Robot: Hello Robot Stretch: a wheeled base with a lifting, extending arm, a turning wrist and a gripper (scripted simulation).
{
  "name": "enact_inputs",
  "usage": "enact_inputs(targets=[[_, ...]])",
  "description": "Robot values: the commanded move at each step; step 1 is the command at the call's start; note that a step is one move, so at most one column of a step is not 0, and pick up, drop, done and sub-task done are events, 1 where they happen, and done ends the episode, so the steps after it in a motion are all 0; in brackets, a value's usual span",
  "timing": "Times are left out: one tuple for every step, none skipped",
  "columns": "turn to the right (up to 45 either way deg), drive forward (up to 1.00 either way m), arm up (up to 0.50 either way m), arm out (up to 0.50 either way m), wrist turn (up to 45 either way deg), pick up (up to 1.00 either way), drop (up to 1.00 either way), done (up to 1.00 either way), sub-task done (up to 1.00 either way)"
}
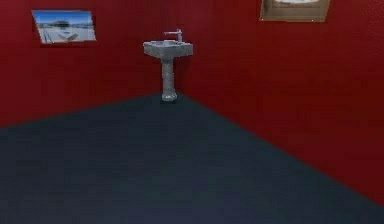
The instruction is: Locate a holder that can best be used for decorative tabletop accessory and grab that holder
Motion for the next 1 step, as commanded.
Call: enact_inputs(targets=[[0.0, 0.00, 0.00, 0.00, 45.0, 0.00, 0.00, 0.00, 0.00]])
